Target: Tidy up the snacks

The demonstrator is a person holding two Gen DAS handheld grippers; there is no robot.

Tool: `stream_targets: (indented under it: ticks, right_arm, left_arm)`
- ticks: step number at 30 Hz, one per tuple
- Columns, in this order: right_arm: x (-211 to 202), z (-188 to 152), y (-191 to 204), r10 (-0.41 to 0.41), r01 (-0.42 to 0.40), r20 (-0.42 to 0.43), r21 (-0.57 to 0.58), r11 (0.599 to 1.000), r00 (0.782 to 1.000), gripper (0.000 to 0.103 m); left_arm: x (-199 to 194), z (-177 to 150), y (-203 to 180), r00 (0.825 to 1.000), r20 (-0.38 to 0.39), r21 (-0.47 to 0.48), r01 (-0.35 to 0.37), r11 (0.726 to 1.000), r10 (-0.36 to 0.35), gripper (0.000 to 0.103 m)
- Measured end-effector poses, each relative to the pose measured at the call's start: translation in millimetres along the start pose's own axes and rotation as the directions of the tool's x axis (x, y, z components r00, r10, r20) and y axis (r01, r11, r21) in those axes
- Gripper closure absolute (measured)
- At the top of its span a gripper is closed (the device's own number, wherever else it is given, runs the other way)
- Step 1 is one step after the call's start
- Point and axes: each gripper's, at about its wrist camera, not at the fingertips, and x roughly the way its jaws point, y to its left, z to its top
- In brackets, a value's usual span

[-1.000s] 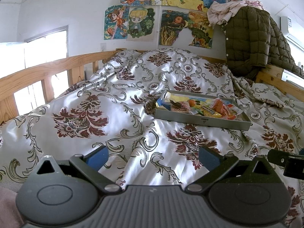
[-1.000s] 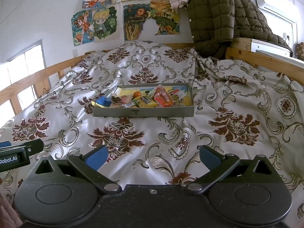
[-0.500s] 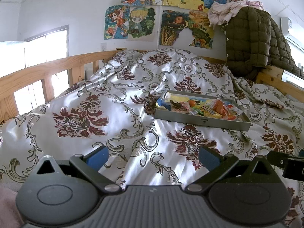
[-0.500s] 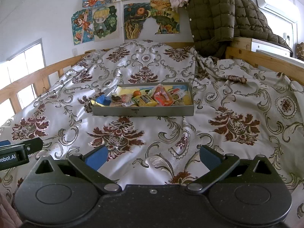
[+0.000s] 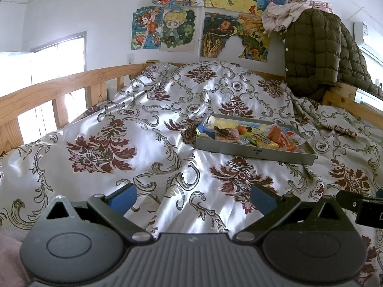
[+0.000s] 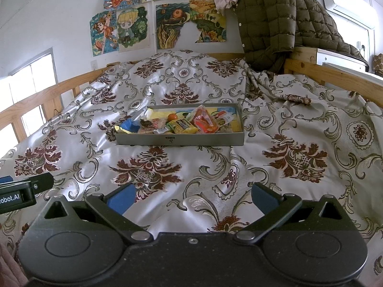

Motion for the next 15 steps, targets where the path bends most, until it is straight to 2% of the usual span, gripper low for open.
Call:
stream_targets:
  ticks: [5, 10, 15]
  right_arm:
    - [0.4, -0.6, 0.8, -0.001, 0.001, 0.000, 0.000, 1.000, 1.000, 0.001]
    - [0.1, 0.1, 0.5, -0.001, 0.001, -0.001, -0.001, 1.000, 1.000, 0.001]
    - [0.1, 0.2, 0.6, -0.001, 0.001, -0.001, -0.002, 1.000, 1.000, 0.001]
  left_arm:
    - [-0.3, 0.0, 0.3, 1.000, 0.000, -0.001, -0.001, 1.000, 0.001, 0.000]
    - [0.0, -0.4, 5.8, 0.999, 0.003, -0.015, -0.052, 0.999, 0.052, 0.000]
    - [2.0, 0.8, 6.5, 0.998, -0.014, -0.024, -0.061, 0.998, 0.061, 0.000]
